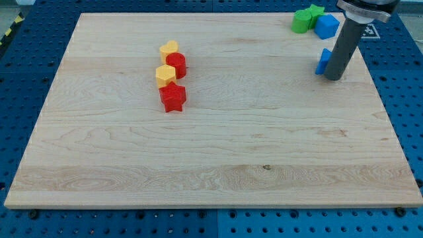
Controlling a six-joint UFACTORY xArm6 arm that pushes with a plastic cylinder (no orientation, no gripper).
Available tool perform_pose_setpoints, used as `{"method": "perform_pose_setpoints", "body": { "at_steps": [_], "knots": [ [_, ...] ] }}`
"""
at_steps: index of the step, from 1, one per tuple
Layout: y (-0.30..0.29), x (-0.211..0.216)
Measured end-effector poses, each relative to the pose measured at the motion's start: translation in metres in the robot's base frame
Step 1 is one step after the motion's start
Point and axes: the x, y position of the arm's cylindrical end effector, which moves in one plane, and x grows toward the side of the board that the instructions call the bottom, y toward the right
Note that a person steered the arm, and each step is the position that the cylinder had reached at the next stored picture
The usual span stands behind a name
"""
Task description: Push the triangle into the blue cube
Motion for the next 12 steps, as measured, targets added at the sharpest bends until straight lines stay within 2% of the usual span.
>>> {"method": "perform_pose_setpoints", "body": {
  "at_steps": [3,6,8,10,12],
  "knots": [
    [-0.015,-0.005],
    [-0.009,-0.047],
    [0.029,-0.043],
    [0.029,-0.058],
    [0.028,-0.037]
  ]
}}
